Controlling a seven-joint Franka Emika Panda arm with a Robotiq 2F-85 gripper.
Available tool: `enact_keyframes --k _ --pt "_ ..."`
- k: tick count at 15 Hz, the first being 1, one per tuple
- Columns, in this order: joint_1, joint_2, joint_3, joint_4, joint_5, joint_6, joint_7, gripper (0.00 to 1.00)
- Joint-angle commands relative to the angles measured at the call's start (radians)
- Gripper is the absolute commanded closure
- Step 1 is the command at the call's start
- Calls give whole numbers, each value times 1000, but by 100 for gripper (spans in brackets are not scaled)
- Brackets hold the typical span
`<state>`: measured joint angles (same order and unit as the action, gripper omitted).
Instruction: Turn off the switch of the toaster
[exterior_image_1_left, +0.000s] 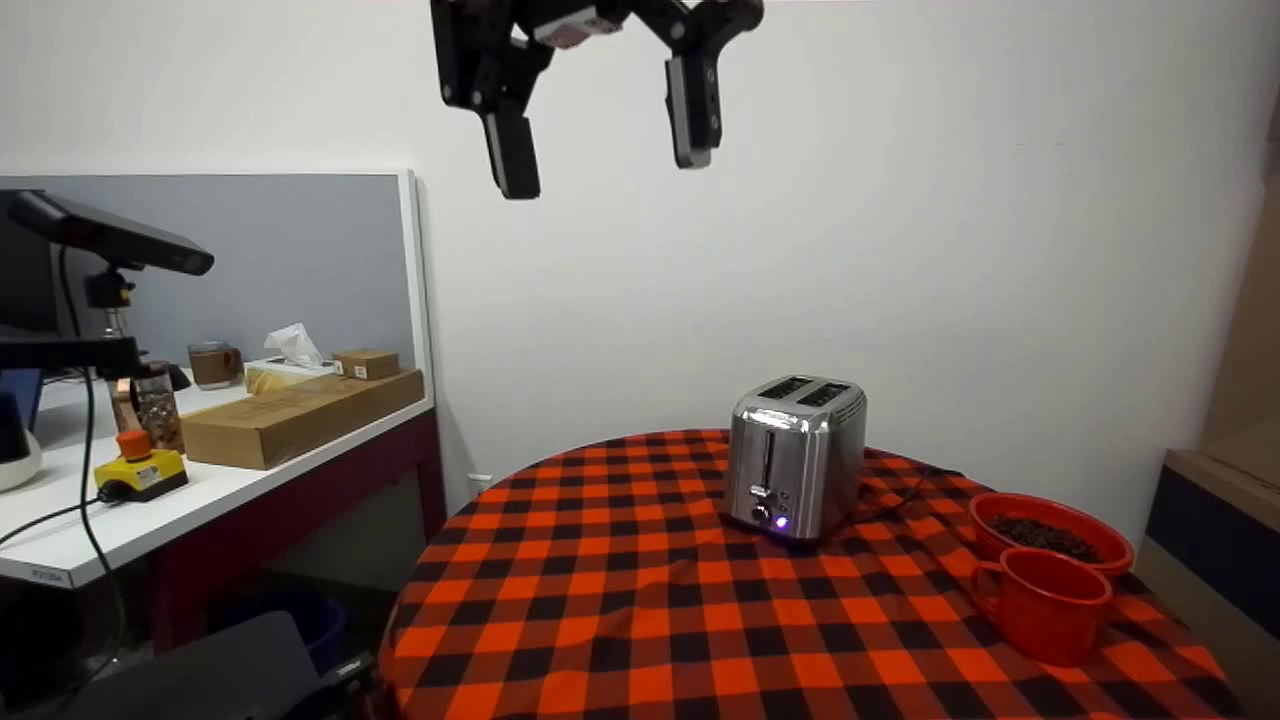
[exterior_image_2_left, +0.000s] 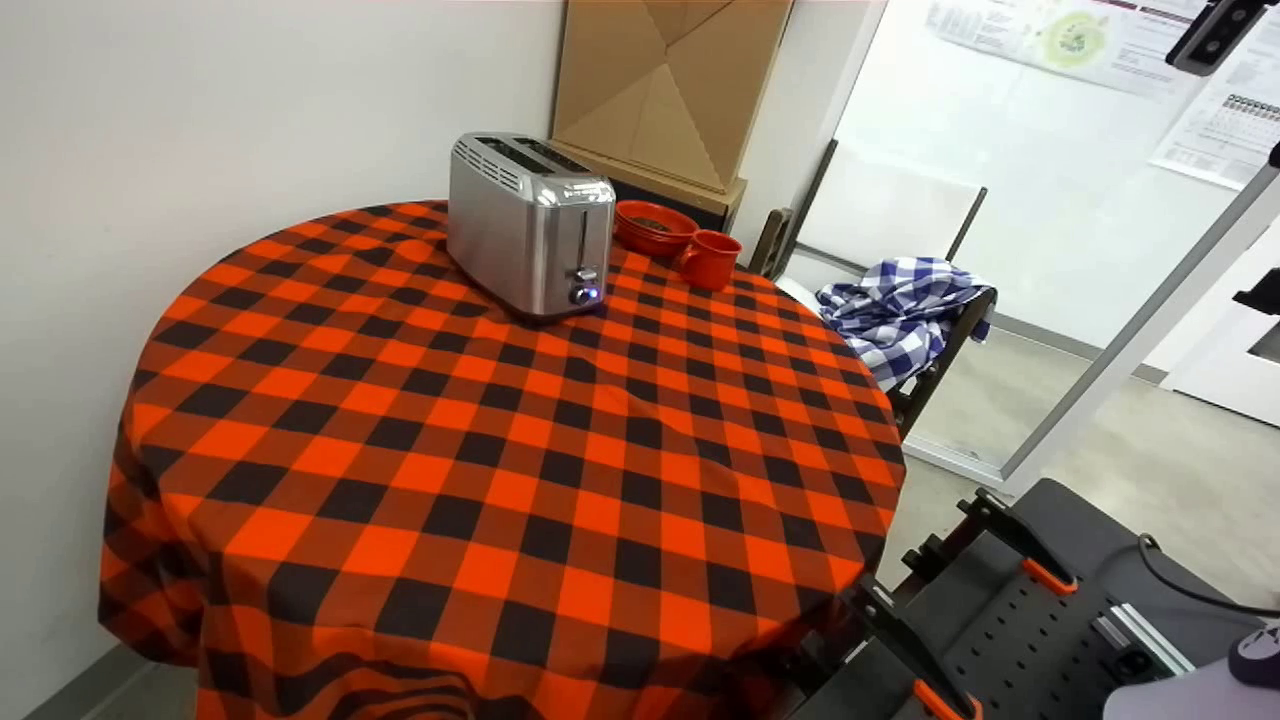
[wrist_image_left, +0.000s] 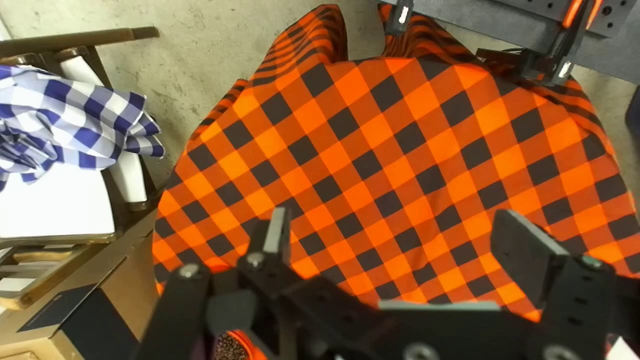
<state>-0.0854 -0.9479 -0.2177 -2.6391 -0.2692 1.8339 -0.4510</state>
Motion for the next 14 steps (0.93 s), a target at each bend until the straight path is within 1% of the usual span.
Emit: enact_keyframes --k 1,3,7,9,10,12,13,14 --pt "44 62 -4 26 -64 -67 -82 0" --pt "65 133 -5 36 -103 -64 -109 0" --pt "92 344 -15 67 -191 14 -166 0" --pt "93 461 -13 83 -235 85 -208 0" --pt "106 519 -24 91 -270 128 -219 0" --pt "106 642 -22 115 -336 215 -241 0" --pt "101 705 -19 135 -357 267 -233 0" --pt "69 768 6 155 -354 329 -222 0"
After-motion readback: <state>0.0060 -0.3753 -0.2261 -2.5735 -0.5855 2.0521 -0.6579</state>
